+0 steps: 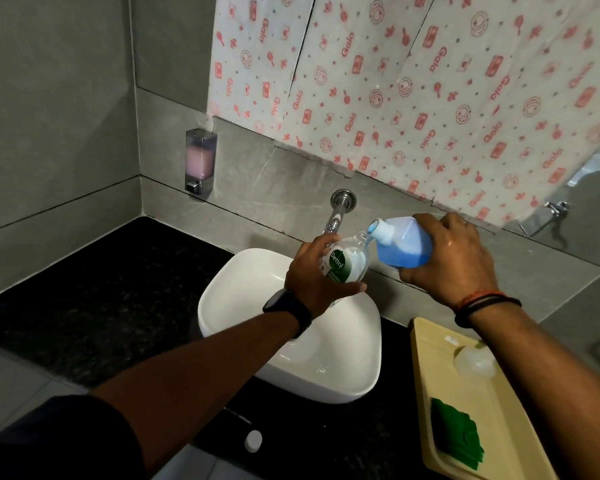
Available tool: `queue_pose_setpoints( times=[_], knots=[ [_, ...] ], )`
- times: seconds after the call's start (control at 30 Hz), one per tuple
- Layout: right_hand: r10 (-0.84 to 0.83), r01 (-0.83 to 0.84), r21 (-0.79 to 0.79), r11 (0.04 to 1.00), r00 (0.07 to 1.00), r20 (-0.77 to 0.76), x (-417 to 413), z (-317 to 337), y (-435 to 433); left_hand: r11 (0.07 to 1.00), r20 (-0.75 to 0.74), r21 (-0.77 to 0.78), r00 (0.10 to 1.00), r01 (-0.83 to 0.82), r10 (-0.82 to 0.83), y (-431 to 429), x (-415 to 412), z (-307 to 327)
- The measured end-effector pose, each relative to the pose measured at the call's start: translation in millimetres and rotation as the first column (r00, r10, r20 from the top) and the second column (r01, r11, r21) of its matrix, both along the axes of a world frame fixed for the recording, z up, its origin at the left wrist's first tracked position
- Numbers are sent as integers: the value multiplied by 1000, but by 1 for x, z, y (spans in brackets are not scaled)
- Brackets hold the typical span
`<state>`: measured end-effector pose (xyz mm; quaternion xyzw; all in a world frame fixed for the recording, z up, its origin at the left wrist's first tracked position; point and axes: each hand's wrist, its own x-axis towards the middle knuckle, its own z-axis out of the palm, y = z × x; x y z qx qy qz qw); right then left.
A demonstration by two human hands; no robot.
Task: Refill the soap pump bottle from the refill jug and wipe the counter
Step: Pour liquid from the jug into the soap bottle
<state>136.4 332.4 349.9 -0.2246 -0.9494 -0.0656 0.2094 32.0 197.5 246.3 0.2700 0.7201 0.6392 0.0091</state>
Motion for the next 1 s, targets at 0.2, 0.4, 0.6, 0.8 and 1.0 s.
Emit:
queue_pose_setpoints(
  times=[0.2, 0.4, 0.6, 0.8, 1.0],
  knots=[
    [-5, 5, 6, 1000, 1000, 12, 0, -1, -1, 1000, 0, -11, 1000, 3, -3, -1, 2, 0],
    [-9, 9, 2, 1000, 1000, 14, 2, -3, -1, 1000, 7, -15, 1000, 13, -13, -3, 4, -2],
    [-3, 3, -6, 1000, 1000, 14, 4, -3, -3, 1000, 15, -14, 1000, 13, -13, -4, 4, -4],
    [-9, 9, -4, 1000, 1000, 27, 5, -2, -7, 1000, 2, -22, 1000, 14, -14, -6, 5, -5],
    [-11, 11, 0, 1000, 999, 34, 7, -1, -9, 1000, -5, -17, 1000, 9, -9, -8, 5, -7]
  ],
)
